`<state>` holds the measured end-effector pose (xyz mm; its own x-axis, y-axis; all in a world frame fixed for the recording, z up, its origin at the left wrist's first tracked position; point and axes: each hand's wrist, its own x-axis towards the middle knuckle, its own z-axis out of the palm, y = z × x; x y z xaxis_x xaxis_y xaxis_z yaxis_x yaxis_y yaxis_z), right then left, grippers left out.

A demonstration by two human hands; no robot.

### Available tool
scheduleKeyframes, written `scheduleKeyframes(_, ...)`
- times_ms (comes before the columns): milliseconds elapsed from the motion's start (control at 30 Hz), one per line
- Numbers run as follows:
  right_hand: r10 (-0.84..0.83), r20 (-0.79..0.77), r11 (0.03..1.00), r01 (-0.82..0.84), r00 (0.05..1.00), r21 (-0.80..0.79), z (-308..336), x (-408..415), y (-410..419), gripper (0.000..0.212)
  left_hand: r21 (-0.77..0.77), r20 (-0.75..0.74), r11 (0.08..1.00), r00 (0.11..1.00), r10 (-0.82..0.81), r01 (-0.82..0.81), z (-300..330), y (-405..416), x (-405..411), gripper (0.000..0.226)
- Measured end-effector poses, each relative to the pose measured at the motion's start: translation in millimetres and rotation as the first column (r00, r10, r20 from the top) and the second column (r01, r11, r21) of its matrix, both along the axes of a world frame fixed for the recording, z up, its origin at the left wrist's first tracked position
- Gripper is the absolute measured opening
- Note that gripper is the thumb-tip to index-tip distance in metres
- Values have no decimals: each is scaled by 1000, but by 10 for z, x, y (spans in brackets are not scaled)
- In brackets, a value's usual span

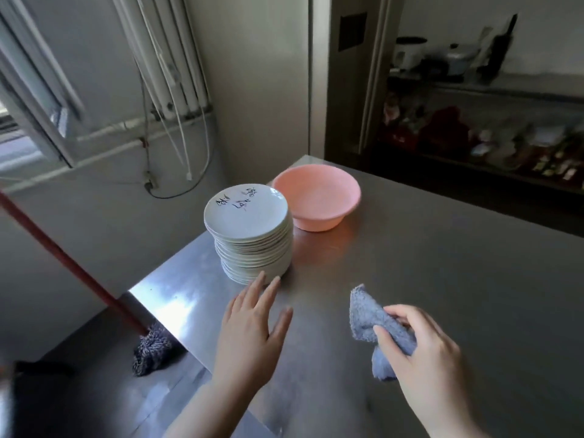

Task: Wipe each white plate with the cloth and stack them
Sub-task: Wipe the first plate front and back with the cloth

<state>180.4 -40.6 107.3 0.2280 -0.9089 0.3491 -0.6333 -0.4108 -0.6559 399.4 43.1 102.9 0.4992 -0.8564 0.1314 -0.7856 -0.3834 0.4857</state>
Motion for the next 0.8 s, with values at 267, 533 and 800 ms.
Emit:
scheduleKeyframes(267,50,28,996,-48,998,-76,172,541,-361,33,-195,-28,922,942,335,-334,172,-535,1197,42)
scheduleKeyframes(533,48,10,997,-47,999,-66,235,906,-651,27,-105,-139,877,881,453,-468,121,-895,1716,32)
scheduleKeyframes(800,26,45,995,-21,999,-97,318,1271,-678,25,-157,-397,809,786,474,-566,71,-949,1858,26)
